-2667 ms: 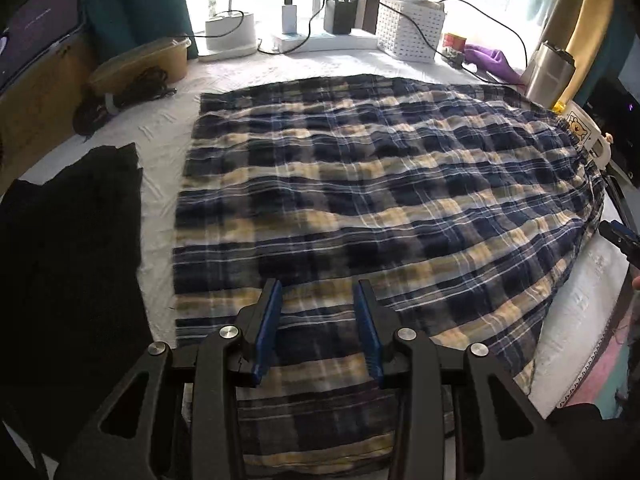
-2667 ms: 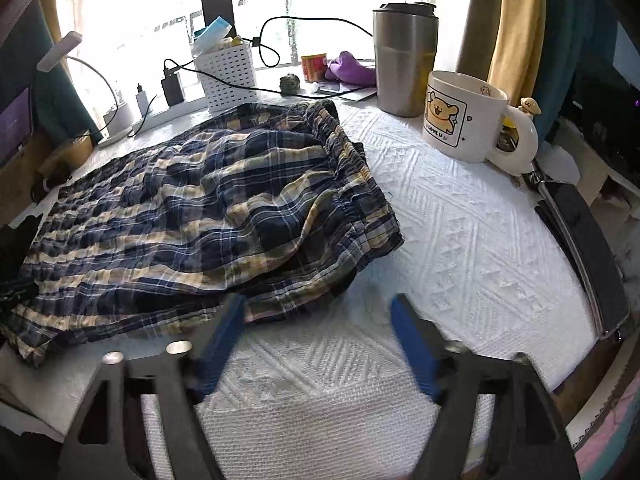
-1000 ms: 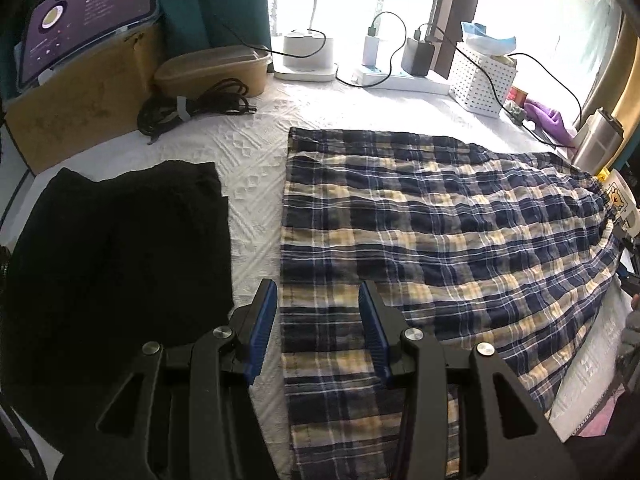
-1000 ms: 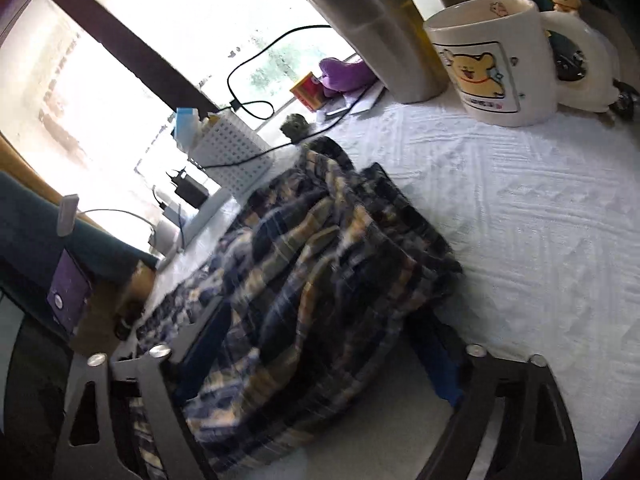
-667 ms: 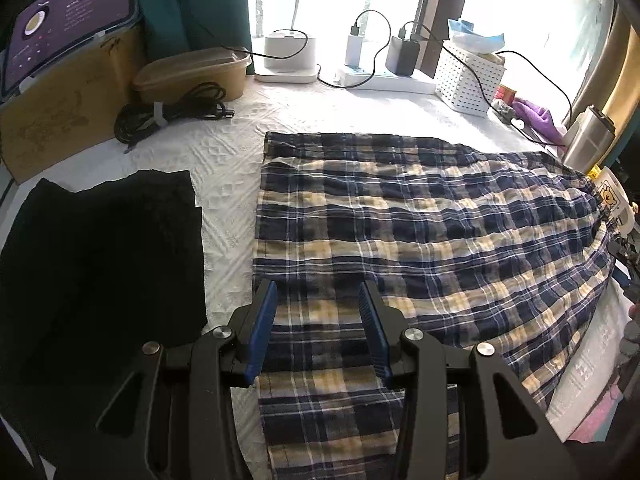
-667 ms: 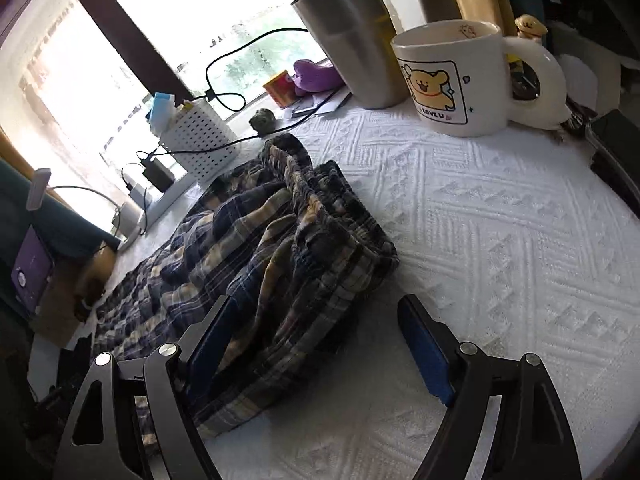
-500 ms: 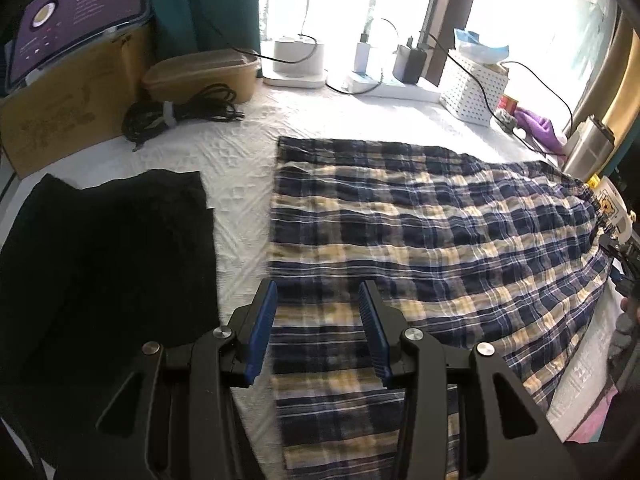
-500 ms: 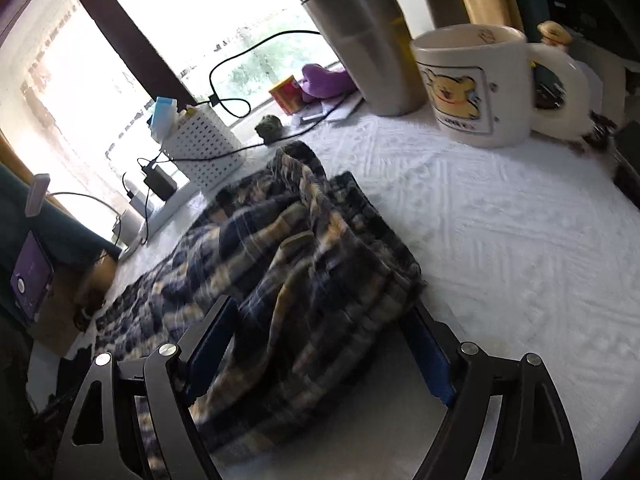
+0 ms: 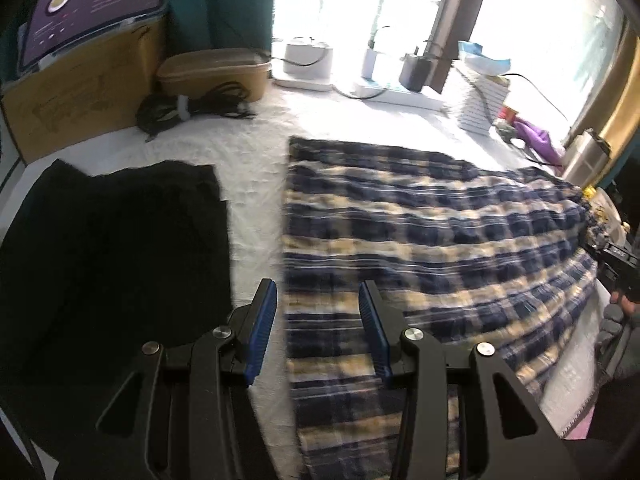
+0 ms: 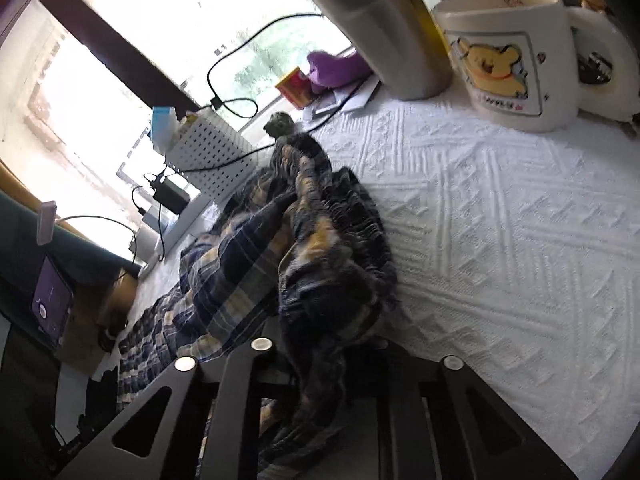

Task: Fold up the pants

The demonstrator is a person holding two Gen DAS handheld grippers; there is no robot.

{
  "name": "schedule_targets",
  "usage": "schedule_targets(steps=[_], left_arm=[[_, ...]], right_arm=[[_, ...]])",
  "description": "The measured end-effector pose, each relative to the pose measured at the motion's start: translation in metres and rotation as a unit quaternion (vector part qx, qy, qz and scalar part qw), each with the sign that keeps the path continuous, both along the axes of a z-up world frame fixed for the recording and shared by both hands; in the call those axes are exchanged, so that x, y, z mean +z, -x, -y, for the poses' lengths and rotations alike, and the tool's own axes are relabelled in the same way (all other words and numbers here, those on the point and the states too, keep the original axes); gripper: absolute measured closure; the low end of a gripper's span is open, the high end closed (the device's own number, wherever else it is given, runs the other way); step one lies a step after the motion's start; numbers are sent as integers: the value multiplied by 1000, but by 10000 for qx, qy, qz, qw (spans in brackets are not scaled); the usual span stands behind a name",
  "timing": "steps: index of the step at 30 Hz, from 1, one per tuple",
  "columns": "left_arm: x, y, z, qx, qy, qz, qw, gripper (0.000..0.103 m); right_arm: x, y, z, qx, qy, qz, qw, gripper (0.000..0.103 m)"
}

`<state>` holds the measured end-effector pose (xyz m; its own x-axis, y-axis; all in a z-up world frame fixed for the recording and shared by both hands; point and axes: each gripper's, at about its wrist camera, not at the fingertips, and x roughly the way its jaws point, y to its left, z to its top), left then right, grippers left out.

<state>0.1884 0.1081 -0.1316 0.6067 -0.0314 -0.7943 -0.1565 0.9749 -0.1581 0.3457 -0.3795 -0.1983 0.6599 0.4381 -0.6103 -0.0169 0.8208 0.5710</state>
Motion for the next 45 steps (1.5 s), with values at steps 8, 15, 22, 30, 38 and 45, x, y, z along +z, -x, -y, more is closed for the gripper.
schedule_targets(steps=[8,15,22,30,38,45], left_arm=[[14,0,34,-400,26,171,9991,61],[13,-3,45,-567,2,143,9983,61],[4,-4,38,-635,-19,121,9979,61],[-31,-12,20,-567,207,-161,9980,80],[-39,-13,14,-619,239,-125,9977,102],[-38,-9,5,-605,278,-98,9977,102]], right_arm=[[18,13,38,-325,274,242,9988,91],[30,28,61,-428,378,400,9976,91],[48,37,53,-325,275,767,9961,91],[72,44,33,-164,427,1039,9935,91],[84,51,18,-111,610,1113,9919,91],[102,57,-1,53,774,1259,9890,91]])
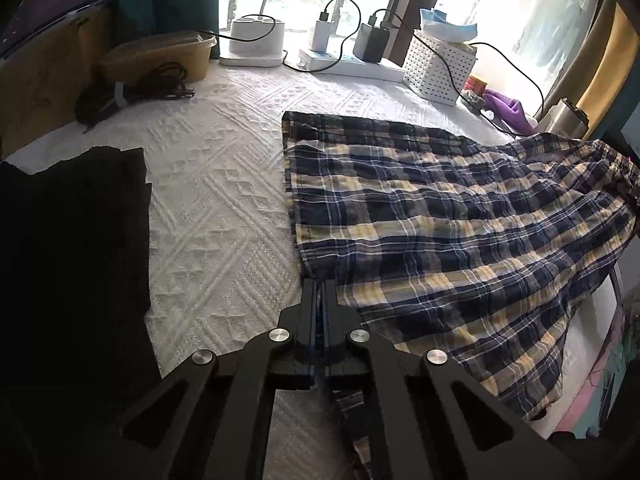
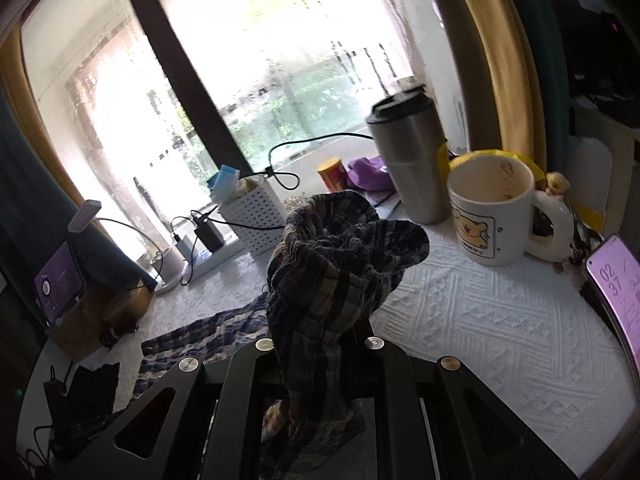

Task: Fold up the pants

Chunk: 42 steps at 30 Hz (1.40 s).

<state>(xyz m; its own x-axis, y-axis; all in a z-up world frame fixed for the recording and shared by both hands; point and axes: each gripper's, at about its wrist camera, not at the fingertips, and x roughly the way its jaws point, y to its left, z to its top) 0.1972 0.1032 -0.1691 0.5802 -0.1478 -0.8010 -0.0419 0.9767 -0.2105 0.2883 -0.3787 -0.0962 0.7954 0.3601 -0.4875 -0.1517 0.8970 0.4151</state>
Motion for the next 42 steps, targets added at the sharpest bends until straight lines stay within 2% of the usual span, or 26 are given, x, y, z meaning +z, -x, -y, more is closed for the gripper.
schedule_targets(steps=[7,9,10,11,13,18,25,42], left_arm=[[6,7,-9,7,128,77,9999,100],[14,12,-15,33,139,212,9997,100],[19,15,-18,40,142,310,9994,95],[22,18,-21,47,149,373,9992,83],[28,22,-29,71,167,485,9987,65],[33,26,-41,67,61,519,9986,65],[36,34,-58,270,124,558,9980,65],[37,41,-59,312,51,485,9983,65]], right_arm=[[16,5,-36,312,192,136,9992,91],[19,6,-48,385,275,136,9988,91],[21,6,-54,418,323,140,9985,91],[22,7,-61,452,358,144,9982,91],[24,9,-73,540,390,171,9976,91],[24,14,-102,768,480,203,9957,91],[22,19,-142,1257,575,201,9902,91],[13,23,-218,2333,578,106,9706,91]])
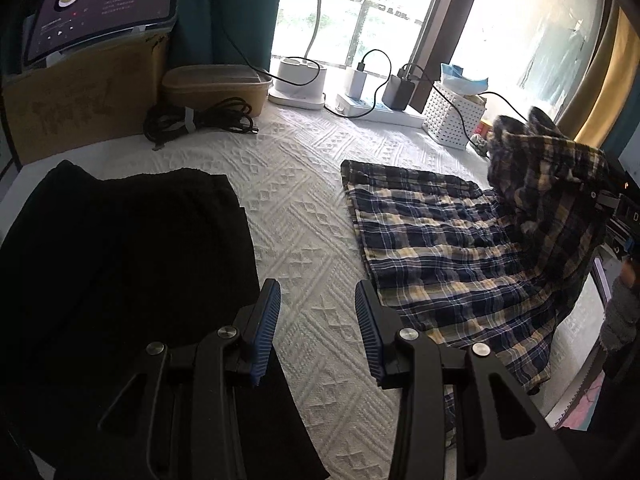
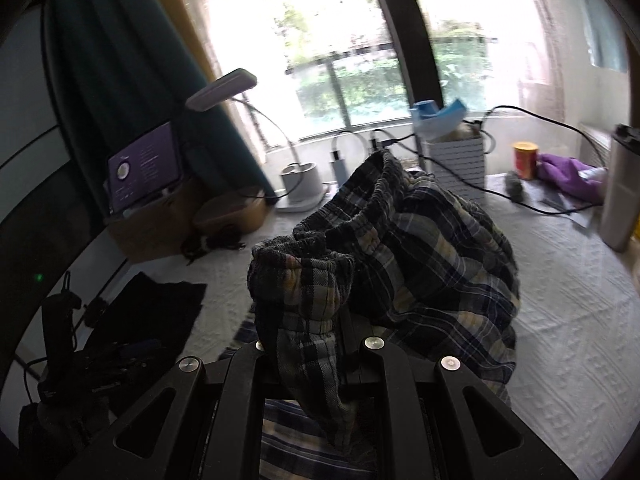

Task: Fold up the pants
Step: 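Lower the waistband onto the pants and open the right tool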

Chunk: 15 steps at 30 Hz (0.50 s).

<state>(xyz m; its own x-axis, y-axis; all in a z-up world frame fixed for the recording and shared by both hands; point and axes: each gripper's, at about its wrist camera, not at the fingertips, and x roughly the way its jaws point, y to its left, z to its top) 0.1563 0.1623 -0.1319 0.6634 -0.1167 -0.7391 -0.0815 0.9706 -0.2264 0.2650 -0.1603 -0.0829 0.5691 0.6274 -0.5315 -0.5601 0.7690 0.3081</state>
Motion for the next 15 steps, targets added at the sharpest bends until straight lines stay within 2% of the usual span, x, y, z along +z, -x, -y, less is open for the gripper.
schedule_targets(steps=[9,15], left_arm=[[0,4,-9,125,-37,2,9999,65],[-4,6,-15,192,-32,-57,9998,65]], right_arm=[[-22,12,-56,726,243,-220,9968,91],[-46,14,-80,931,515,-473,9932,91]])
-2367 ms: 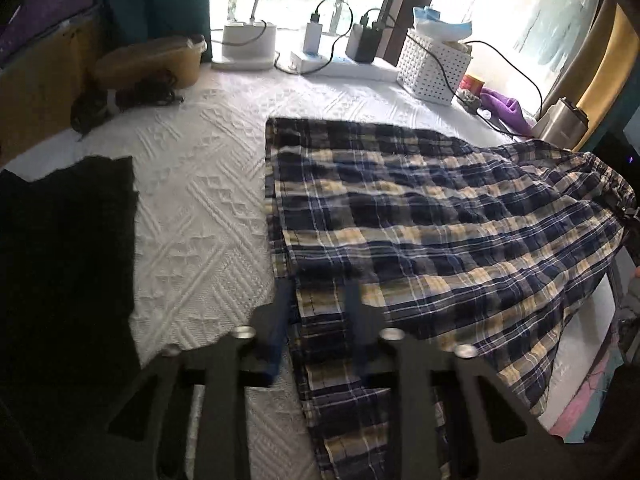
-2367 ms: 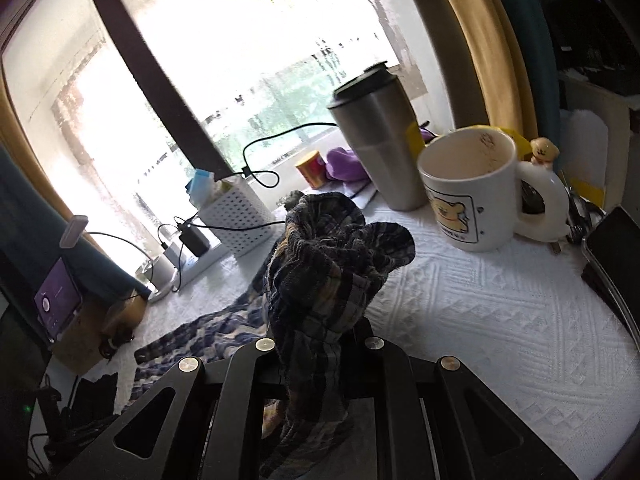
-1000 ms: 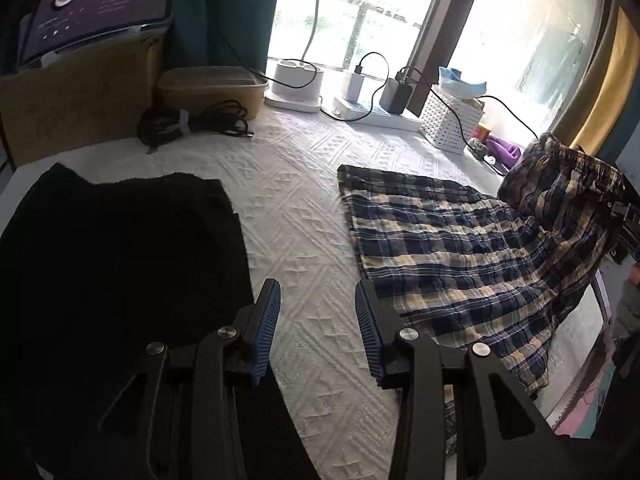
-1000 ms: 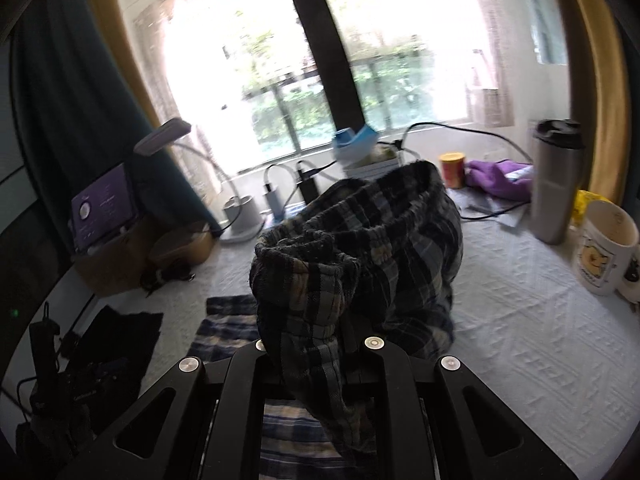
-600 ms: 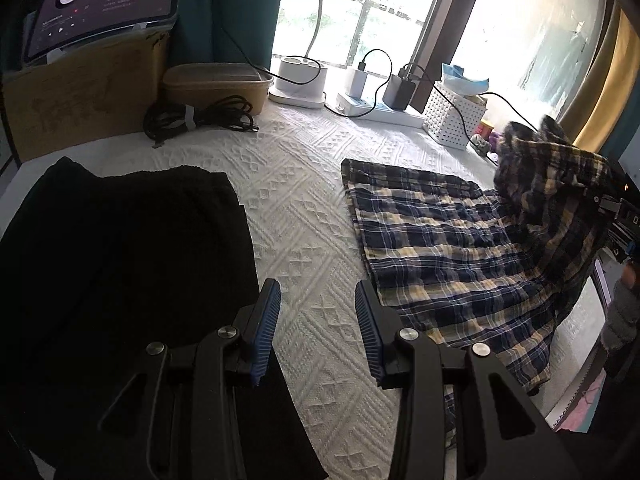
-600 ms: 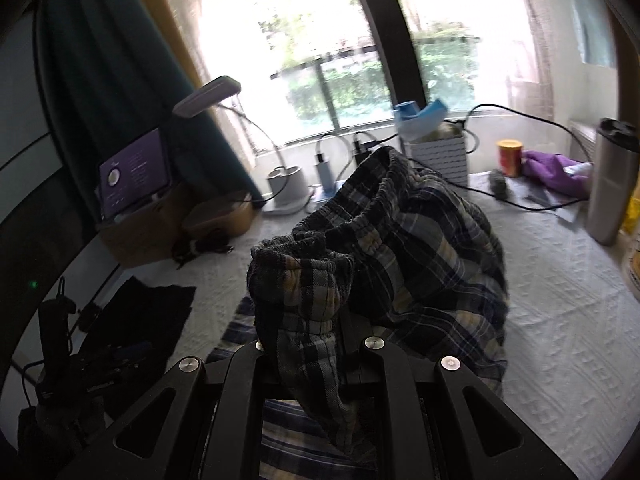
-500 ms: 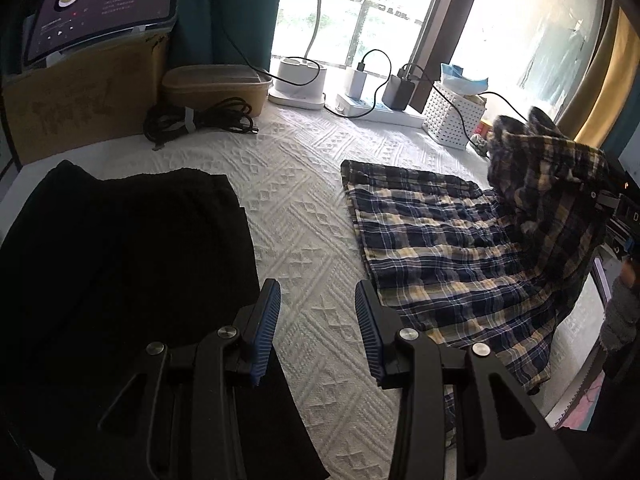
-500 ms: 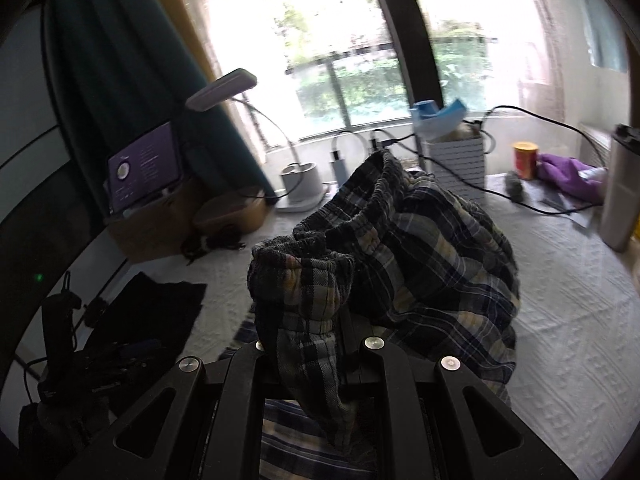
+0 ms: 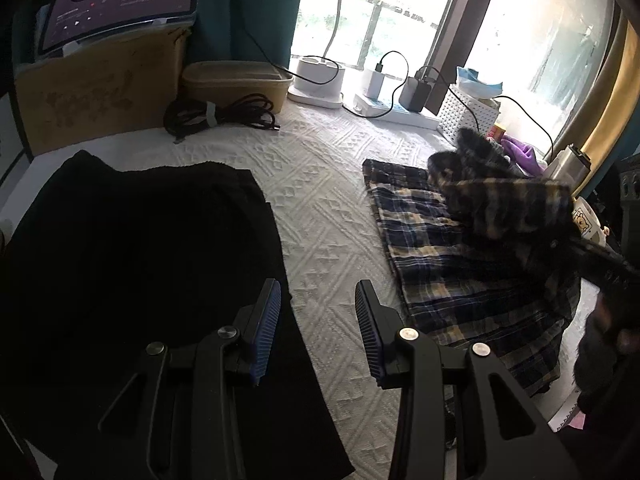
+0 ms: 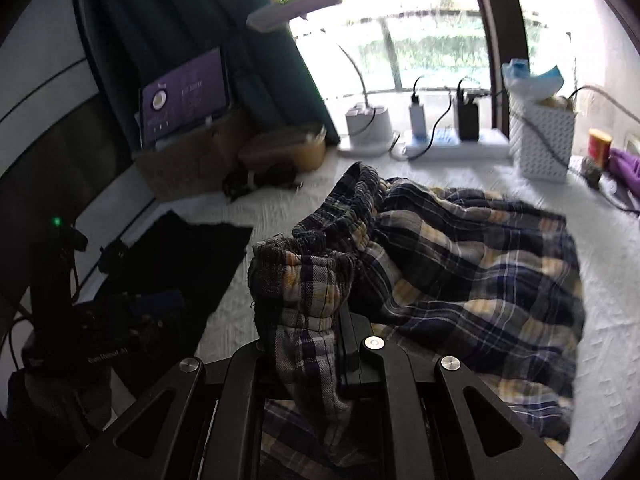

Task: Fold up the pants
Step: 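Lower the waistband onto the pants and open the right tool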

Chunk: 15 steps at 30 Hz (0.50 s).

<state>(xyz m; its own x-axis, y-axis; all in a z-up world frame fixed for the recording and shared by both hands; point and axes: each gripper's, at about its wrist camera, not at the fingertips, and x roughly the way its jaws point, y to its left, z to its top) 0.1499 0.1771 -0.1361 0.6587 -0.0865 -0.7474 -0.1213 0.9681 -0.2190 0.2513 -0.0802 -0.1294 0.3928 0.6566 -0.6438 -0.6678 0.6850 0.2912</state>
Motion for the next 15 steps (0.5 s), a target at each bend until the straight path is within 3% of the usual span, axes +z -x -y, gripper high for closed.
schedule_targets(steps=[6,9,10,12,13,15], left_arm=[[0,3,-5,85,-33,-8,10000,65],[-2,3,-5,118,-38,-42,9999,65],[-2,3,-5,116,-45,-50,9999,65],[-2,1,-3,112,-62,-67,9999,65],[-2,0,-1,110,-74,-73,9999,65],[0,-3,2,94,-96,-65,9999,65]], right_arm=[[-22,-4,-15,111,299,-272,9991,90],[-29,-2,-18,190,375,-329,9986,84],[-31,-1,-18,218,387,-342,9984,78],[-32,0,-17,310,332,-393,9982,48],[-31,0,-15,357,242,-407,9982,18],[-25,4,-12,471,81,-318,9983,14]])
